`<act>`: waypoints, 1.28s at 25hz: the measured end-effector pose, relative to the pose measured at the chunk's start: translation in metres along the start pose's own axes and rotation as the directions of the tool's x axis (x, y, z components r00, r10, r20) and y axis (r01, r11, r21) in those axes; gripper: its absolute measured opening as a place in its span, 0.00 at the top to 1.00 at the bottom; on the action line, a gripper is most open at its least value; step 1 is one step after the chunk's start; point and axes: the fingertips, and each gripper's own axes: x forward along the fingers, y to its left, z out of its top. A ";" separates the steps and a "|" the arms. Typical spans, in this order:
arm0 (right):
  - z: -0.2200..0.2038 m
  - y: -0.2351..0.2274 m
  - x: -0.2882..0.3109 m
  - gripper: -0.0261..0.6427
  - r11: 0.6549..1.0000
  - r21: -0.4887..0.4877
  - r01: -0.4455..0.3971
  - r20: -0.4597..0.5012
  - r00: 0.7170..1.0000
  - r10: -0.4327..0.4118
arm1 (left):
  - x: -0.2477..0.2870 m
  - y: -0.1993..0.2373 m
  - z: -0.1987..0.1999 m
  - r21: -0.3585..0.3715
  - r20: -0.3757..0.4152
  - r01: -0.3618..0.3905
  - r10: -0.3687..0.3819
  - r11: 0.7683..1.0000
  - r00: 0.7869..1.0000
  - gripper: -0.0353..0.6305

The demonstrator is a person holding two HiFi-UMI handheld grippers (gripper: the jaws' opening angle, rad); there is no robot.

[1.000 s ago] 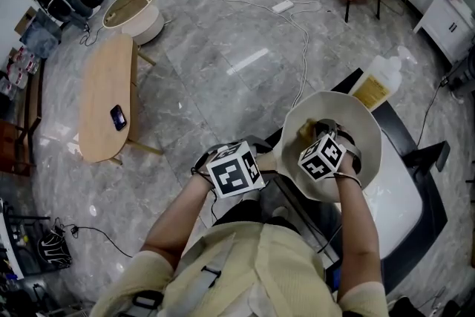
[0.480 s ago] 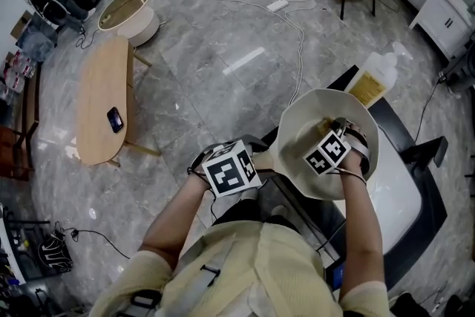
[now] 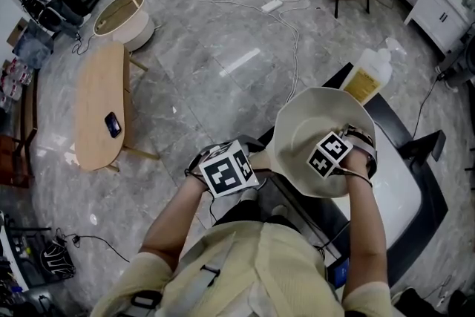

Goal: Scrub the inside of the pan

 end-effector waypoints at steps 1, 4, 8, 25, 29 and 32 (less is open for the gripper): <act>-0.002 0.003 -0.002 0.91 1.000 -0.005 -0.016 -0.002 1.000 0.016 | 0.000 0.000 0.000 0.000 0.000 0.000 0.000 1.000 1.000 0.59; -0.007 0.015 -0.008 0.91 0.997 -0.027 -0.066 -0.008 0.998 0.065 | 0.000 0.000 0.000 0.002 -0.002 0.000 0.000 1.000 1.000 0.59; -0.014 0.036 -0.017 0.91 0.984 -0.069 -0.164 -0.028 0.986 0.163 | 0.000 0.001 -0.001 0.001 -0.006 0.000 0.000 1.000 1.000 0.59; 0.036 0.102 -0.063 0.91 0.886 -0.147 -0.439 0.156 0.875 0.459 | 0.000 0.001 0.000 -0.006 -0.002 -0.001 0.001 1.000 1.000 0.59; 0.057 0.106 -0.069 0.91 0.882 -0.144 -0.449 0.219 0.854 0.471 | 0.000 0.001 0.000 -0.007 -0.002 -0.001 0.001 1.000 1.000 0.59; 0.070 0.103 -0.069 0.91 0.889 -0.125 -0.440 0.268 0.848 0.457 | 0.001 0.000 0.000 -0.009 -0.001 -0.001 0.001 1.000 1.000 0.59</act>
